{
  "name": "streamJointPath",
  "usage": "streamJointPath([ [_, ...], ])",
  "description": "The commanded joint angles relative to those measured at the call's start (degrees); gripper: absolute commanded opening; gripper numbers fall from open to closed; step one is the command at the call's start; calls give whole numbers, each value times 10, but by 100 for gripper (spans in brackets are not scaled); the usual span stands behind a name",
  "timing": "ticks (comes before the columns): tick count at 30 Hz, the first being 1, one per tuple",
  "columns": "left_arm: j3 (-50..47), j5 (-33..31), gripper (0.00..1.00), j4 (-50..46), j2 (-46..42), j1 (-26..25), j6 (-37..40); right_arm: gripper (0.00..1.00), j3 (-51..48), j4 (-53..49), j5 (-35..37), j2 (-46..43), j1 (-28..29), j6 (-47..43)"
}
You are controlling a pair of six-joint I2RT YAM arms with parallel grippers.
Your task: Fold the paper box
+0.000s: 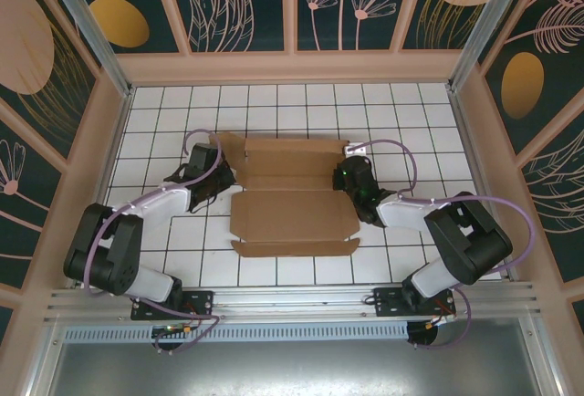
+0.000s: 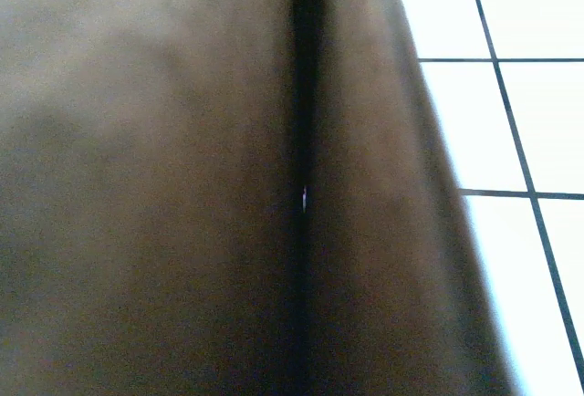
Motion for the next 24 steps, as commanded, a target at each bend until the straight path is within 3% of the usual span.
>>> streamJointPath([
  [1,4,12,0,-4,12,3,1,0,8,-11,0,16,8,3],
  [8,-6,90,0,46,27,-4,-19,0,19,-15,-3,28,16,4],
  [24,-2,113,0,89,120,-57,-53,0,26,-21,10,43,20,-7],
])
